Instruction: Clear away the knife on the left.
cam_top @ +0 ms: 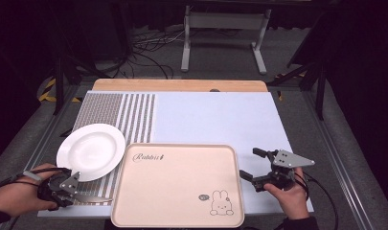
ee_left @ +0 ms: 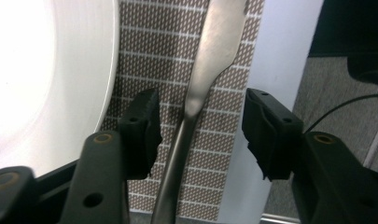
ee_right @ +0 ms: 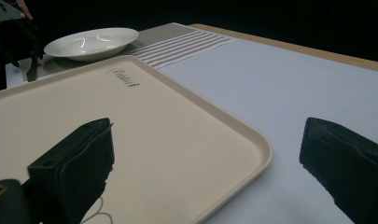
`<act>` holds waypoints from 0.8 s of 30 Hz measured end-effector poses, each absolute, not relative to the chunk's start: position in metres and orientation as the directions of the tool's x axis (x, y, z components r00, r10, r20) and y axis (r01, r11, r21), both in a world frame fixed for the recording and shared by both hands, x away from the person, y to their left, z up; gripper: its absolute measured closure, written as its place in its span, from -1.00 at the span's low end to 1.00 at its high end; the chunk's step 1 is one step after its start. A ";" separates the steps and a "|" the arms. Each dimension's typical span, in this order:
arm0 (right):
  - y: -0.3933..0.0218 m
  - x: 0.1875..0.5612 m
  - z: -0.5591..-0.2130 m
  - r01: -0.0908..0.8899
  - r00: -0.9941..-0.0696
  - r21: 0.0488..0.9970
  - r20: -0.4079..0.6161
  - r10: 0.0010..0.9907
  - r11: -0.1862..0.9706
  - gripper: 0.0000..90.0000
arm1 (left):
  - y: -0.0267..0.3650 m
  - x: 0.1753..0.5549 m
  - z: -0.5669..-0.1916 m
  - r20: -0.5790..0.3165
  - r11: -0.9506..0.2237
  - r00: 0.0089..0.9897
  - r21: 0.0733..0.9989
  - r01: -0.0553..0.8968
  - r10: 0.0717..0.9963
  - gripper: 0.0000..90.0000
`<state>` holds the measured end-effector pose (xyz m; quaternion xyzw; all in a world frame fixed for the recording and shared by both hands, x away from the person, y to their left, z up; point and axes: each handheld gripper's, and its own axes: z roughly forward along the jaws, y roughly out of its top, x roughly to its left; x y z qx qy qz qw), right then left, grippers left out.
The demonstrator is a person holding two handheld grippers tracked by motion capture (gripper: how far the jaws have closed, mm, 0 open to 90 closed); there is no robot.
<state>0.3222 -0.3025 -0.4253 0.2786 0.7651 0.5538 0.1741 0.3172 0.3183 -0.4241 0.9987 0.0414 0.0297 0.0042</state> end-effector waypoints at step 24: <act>-0.303 0.320 -0.425 0.218 -0.807 0.952 0.052 0.589 0.214 -0.90 | 0.316 0.325 -0.430 0.040 -0.996 0.998 -0.079 -0.050 -0.054 0.76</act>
